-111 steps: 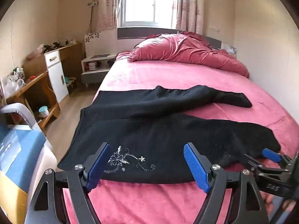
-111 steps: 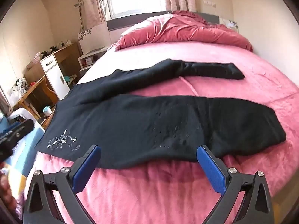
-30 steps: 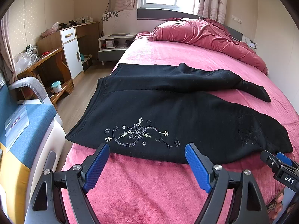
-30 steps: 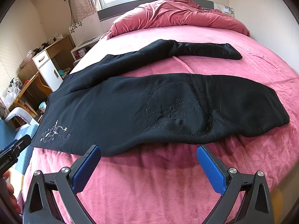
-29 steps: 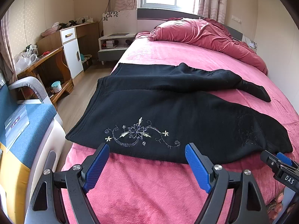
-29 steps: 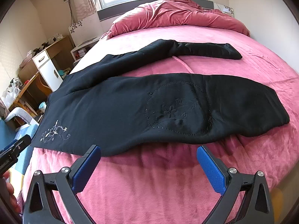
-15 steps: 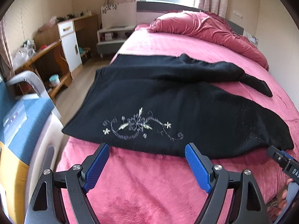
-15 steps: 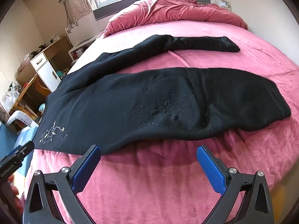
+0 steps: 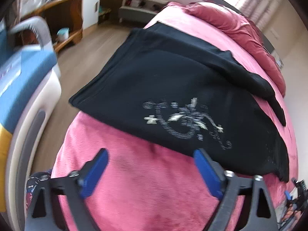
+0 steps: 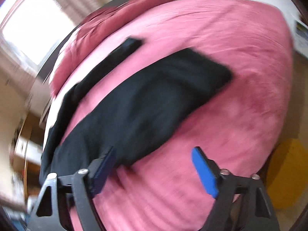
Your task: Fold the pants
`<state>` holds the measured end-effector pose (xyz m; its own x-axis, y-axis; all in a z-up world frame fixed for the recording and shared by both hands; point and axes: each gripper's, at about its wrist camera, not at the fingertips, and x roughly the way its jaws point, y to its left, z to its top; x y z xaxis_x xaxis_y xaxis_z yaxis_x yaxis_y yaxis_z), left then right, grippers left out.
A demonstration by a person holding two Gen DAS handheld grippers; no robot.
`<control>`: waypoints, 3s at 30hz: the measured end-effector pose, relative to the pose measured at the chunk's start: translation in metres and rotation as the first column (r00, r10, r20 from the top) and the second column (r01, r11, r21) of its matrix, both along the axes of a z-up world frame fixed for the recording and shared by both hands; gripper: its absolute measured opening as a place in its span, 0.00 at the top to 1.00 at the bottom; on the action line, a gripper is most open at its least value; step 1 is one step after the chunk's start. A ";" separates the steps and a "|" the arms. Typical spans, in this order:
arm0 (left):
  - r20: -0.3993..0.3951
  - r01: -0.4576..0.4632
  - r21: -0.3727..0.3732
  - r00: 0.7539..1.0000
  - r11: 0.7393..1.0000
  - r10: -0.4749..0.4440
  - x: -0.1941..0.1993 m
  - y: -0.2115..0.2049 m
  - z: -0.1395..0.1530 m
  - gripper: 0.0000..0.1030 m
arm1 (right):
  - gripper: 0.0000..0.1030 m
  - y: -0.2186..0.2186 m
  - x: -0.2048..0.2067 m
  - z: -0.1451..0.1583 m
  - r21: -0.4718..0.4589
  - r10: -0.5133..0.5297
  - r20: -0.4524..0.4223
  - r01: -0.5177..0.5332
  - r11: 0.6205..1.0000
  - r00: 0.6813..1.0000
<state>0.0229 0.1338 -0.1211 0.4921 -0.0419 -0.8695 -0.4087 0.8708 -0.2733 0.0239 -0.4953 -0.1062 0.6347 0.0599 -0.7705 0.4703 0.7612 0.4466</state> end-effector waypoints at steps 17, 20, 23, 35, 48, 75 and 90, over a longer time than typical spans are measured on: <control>-0.027 -0.173 -0.162 0.985 0.971 0.171 0.005 0.069 -0.016 0.52 | 0.59 -0.046 0.068 -0.034 -0.010 -0.083 -0.070 0.083 0.997 0.994; -0.028 -0.201 -0.163 0.980 0.966 0.199 0.018 0.073 -0.019 0.55 | 0.61 -0.048 0.076 -0.034 -0.016 -0.083 -0.081 0.082 0.996 0.993; -0.026 -0.221 -0.145 0.975 0.964 0.219 0.022 0.076 -0.018 0.82 | 0.72 -0.047 0.080 -0.032 -0.043 -0.071 -0.089 0.067 0.997 0.993; 0.108 -0.171 -0.108 0.977 0.979 0.182 -0.006 0.070 0.048 0.94 | 0.91 -0.060 0.079 0.015 -0.135 -0.044 -0.025 0.040 0.990 0.999; -0.014 -0.123 -0.061 0.992 0.990 0.122 -0.054 0.058 0.033 0.94 | 0.91 -0.089 0.031 -0.007 -0.132 -0.084 -0.132 0.066 0.989 0.988; 0.027 -0.012 -0.024 1.000 1.000 0.013 0.079 0.061 0.071 0.71 | 0.41 0.103 0.108 0.032 -0.147 0.398 -0.036 -0.399 0.905 0.917; -0.048 -0.207 -0.241 0.978 0.948 0.202 0.220 0.120 0.026 0.67 | 0.34 0.239 0.181 0.009 -0.142 0.627 -0.077 -0.631 0.763 0.775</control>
<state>0.2429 0.2535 -0.0949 0.4929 -0.1546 -0.8563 -0.5794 0.6758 -0.4555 0.2047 -0.2559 -0.0973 0.4776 0.3211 -0.8178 -0.1294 0.9464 0.2961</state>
